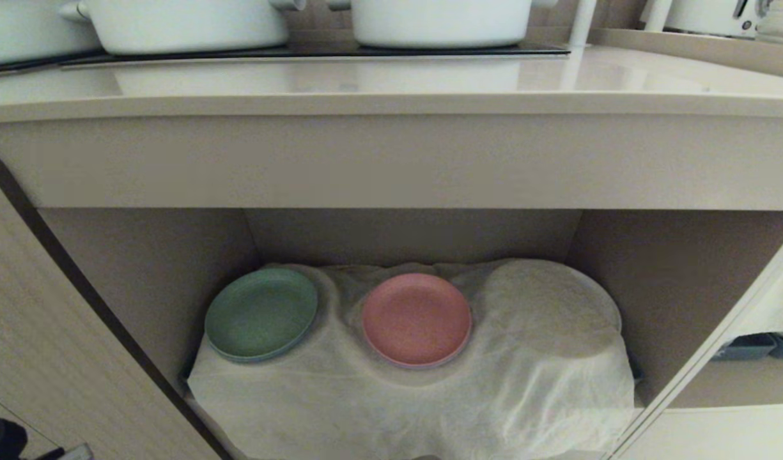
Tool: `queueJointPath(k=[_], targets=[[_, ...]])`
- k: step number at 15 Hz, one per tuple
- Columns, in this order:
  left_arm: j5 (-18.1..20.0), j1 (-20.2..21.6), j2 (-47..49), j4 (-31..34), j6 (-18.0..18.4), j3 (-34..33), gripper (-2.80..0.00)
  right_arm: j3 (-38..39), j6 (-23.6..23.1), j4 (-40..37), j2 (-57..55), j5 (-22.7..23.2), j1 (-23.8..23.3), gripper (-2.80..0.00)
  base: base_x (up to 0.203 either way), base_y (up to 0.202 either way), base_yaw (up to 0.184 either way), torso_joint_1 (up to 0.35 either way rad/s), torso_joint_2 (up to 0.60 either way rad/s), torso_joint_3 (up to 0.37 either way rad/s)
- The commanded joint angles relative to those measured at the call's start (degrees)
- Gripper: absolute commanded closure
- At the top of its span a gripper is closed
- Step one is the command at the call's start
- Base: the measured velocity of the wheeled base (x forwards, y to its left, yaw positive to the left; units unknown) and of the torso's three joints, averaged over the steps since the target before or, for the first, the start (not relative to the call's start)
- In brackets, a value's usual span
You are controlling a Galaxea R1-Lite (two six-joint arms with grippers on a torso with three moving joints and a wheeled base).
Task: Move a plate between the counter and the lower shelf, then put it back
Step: Put the plate in the cupboard
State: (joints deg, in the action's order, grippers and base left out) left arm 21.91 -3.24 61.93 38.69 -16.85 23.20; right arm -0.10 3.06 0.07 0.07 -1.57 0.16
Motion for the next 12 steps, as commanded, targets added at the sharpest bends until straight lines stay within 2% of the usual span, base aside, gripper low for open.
queueJointPath(k=[1, 12], targets=[[0.07, -0.01, -0.05, 0.24, 0.06, -0.27, 0.0, 0.01, 0.02, 0.01, -0.07, -0.01, 0.02, 0.0, 0.0, 0.0, 0.0, 0.0, 0.0, 0.0], [0.15, -0.1, -0.14, 0.24, 0.24, -0.44, 0.0, 0.01, 0.02, 0.01, -0.07, -0.01, 0.02, 0.0, 0.0, 0.0, 0.0, 0.0, 0.0, 0.0]])
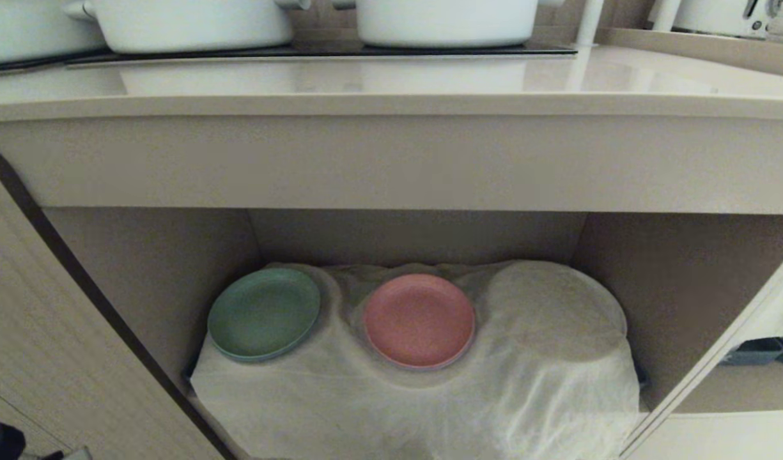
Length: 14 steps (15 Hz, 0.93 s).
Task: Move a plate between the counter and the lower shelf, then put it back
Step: Put the plate in the cupboard
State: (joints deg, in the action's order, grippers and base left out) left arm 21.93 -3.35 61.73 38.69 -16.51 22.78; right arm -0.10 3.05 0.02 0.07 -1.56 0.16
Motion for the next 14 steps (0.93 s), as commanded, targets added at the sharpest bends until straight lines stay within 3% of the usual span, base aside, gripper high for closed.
queueJointPath(k=[1, 14], targets=[[0.13, 0.01, 0.05, 0.21, -0.11, -0.14, 0.0, 0.01, 0.03, 0.06, -0.07, -0.02, 0.02, 0.0, 0.0, 0.0, 0.0, 0.0, 0.0, 0.0], [0.13, -0.07, -0.3, 0.15, -0.02, -0.72, 0.0, 0.01, 0.03, 0.06, -0.07, -0.02, 0.02, 0.0, 0.0, -0.185, -0.001, 0.001, 0.0, 0.001]])
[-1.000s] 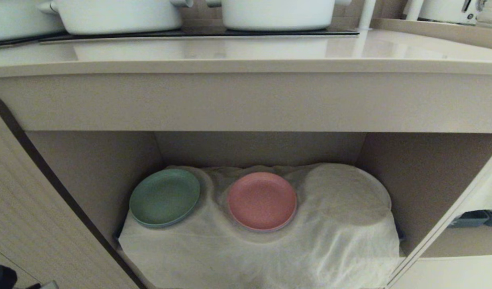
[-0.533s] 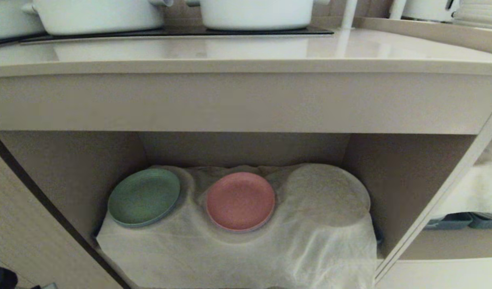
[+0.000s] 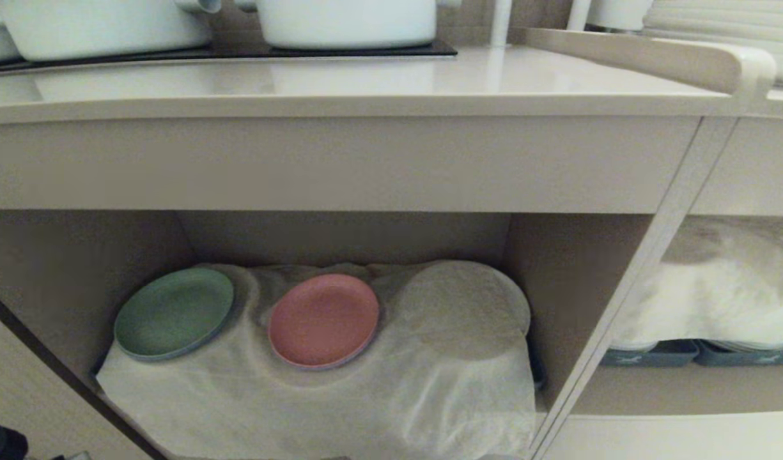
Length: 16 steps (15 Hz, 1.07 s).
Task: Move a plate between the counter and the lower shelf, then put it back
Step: Put the plate in the cupboard
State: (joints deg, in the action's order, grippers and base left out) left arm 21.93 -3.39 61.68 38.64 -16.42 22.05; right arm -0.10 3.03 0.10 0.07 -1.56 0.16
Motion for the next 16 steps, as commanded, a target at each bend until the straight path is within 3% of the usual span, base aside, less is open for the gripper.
queueJointPath(k=[1, 13, 16], targets=[[0.13, -0.04, -0.42, 0.21, -0.1, 0.01, 0.0, 0.01, 0.04, -0.01, -0.07, -0.02, 0.02, 0.0, 0.0, -0.193, 0.0, 0.002, 0.0, -0.002], [0.04, -0.04, -1.27, 0.21, -0.2, -0.43, 0.0, 0.01, 0.04, -0.01, -0.07, -0.02, 0.02, 0.0, 0.0, -0.196, 0.0, 0.003, 0.0, 0.003], [0.04, -0.04, -1.3, 0.21, -0.19, -0.43, 0.0, 0.01, 0.04, -0.01, -0.07, -0.02, 0.02, 0.0, 0.0, -0.09, 0.0, 0.001, 0.0, 0.001]])
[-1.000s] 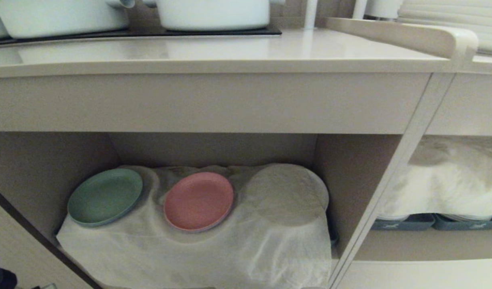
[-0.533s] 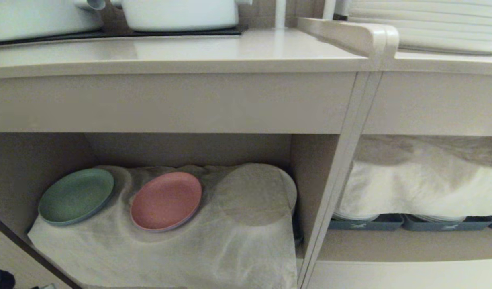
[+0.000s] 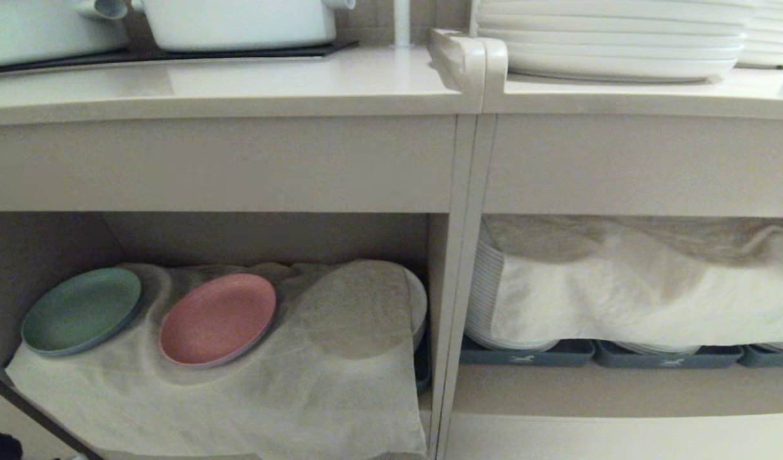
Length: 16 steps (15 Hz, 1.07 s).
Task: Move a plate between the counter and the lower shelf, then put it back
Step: Put the plate in the cupboard
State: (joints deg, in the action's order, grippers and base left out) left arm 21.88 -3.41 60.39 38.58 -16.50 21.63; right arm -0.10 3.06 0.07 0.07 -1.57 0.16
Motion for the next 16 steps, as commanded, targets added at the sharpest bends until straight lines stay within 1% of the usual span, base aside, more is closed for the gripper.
queueJointPath(k=[1, 9, 10, 13, 16], targets=[[0.09, -0.01, -0.02, 0.26, -0.12, 0.09, 0.0, 0.01, 0.02, 0.01, -0.07, -0.01, 0.02, 0.0, 0.0, 0.0, 0.0, 0.0, 0.0, 0.0], [0.09, -0.1, -0.69, 0.07, 0.15, 1.62, 0.0, 0.01, 0.02, 0.01, -0.07, -0.01, 0.02, 0.0, 0.0, 0.0, 0.0, 0.0, 0.0, 0.0], [0.09, -0.1, -0.6, -0.82, 0.23, 1.92, 0.0, 0.01, 0.02, 0.01, -0.07, -0.01, 0.02, 0.0, 0.0, 0.0, 0.0, 0.0, 0.0, 0.0], [0.13, -0.16, 0.62, -7.65, -0.08, 1.0, 0.0, 0.01, 0.02, 0.01, -0.07, -0.01, 0.02, 0.0, 0.0, 0.0, 0.0, 0.0, 0.0, 0.0], [-0.09, -0.19, 5.3, -10.68, -0.08, 1.22, 0.0, 0.01, 0.02, 0.01, -0.07, -0.01, 0.02, 0.0, 0.0, 0.0, 0.0, 0.0, 0.0, 0.0]])
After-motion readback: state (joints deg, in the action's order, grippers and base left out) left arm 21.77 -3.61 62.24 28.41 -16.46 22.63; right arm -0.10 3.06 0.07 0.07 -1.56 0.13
